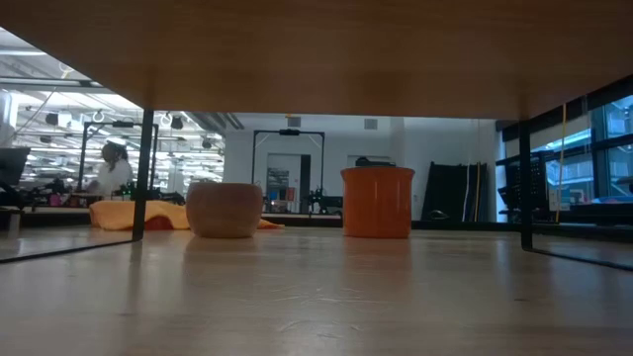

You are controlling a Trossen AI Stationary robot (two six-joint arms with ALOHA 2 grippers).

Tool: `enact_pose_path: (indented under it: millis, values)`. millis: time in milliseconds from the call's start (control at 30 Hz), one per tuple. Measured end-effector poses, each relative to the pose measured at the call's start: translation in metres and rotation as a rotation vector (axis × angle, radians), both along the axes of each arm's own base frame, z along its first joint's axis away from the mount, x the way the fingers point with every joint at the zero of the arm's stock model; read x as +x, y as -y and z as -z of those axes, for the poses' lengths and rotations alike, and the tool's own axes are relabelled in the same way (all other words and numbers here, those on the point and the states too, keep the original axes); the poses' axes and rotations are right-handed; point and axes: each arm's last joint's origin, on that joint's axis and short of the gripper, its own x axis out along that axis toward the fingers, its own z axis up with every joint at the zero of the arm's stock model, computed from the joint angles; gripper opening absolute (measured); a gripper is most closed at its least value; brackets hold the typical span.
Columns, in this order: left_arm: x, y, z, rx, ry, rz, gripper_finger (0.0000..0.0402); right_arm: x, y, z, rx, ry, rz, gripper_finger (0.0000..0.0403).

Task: Stack small to large cups/mugs on shelf
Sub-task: Put the dark blue mug on the shelf, then put the brown mug on the shelf

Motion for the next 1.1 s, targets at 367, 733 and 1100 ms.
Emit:
enact_pose_path:
  millis: [367,733,1100]
  values:
    - [0.005,-0.003,-0.001,0.006,0.006,0.018,0.0002,-0.002,-0.009,-0.001,0.015,0.005,-0.012,0.0009]
    - [0.0,0.004,-0.001,-0.009,-0.007,0.046,0.0022,-0.004,-0.009,0.001,0.0,-0.012,-0.01,0.0009]
    - [-0.048,-0.018,-0.056,0.001,0.056,0.126,0.0039,-0.017,0.023,-0.04,-0.08,0.05,-0.009,0.0009]
